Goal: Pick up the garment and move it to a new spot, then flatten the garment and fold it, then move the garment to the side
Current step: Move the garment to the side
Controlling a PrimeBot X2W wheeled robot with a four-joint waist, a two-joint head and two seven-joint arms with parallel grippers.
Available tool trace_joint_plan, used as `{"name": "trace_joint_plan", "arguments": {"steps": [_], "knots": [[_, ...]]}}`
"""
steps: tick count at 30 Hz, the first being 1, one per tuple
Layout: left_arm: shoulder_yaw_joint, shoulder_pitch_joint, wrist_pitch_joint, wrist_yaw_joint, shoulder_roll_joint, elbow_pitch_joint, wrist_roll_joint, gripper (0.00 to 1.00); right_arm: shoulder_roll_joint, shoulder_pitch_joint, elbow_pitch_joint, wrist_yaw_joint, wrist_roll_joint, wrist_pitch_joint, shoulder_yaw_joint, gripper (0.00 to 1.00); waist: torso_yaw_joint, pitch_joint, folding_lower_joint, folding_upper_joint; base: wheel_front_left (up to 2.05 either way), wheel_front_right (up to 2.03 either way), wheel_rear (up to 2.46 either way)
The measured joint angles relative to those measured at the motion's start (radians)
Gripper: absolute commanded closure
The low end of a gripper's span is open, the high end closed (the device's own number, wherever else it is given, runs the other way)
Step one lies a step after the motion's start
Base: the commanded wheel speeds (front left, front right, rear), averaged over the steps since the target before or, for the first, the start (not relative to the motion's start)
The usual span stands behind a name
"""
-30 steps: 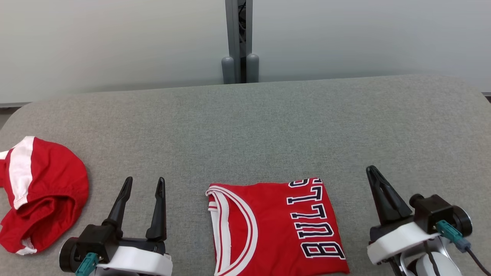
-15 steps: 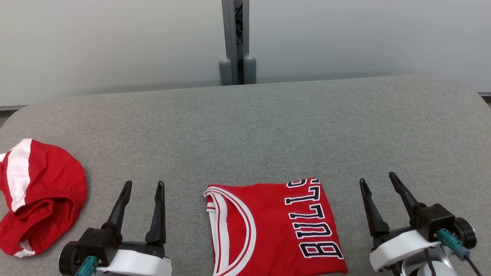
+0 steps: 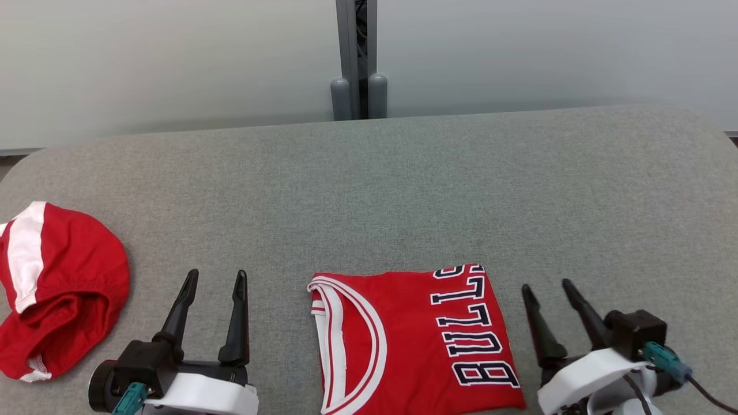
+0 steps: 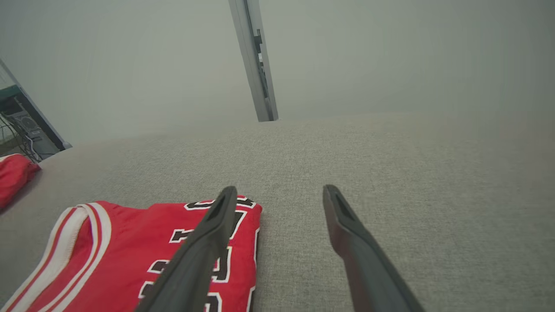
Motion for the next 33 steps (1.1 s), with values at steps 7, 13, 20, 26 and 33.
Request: {"name": "trace_joint_plan", "arguments": {"steps": [7, 13, 20, 26, 33], "knots": [[-0.002, -0.019, 0.0, -0.001, 0.0, 0.0, 0.0, 0.0, -0.059, -0.016, -0.002, 0.0, 0.209, 0.17, 0.121, 0.0, 0.006, 0.032, 0.0, 0.0, 0.0, 0.0, 0.0], [-0.004, -0.039, 0.0, -0.004, 0.0, 0.0, 0.005, 0.0, -0.088, -0.034, -0.005, 0.0, 0.32, 0.298, 0.15, 0.0, 0.015, 0.058, 0.0, 0.0, 0.0, 0.0, 0.0], [-0.007, -0.06, 0.0, -0.008, 0.0, 0.002, 0.012, 0.0, -0.092, -0.053, -0.003, 0.0, 0.397, 0.362, 0.19, 0.0, 0.035, 0.084, 0.0, 0.0, 0.0, 0.0, 0.0], [-0.006, -0.065, 0.0, -0.01, 0.0, 0.007, 0.012, 0.0, -0.09, -0.074, 0.024, 0.0, 0.419, 0.379, 0.22, 0.0, 0.049, 0.091, 0.0, 0.0, 0.0, 0.0, 0.0], [-0.009, -0.071, 0.0, -0.009, 0.0, 0.007, 0.012, 0.0, -0.085, -0.103, 0.064, 0.0, 0.428, 0.376, 0.232, 0.0, 0.055, 0.094, 0.0, 0.0, 0.0, 0.0, 0.0]]}}
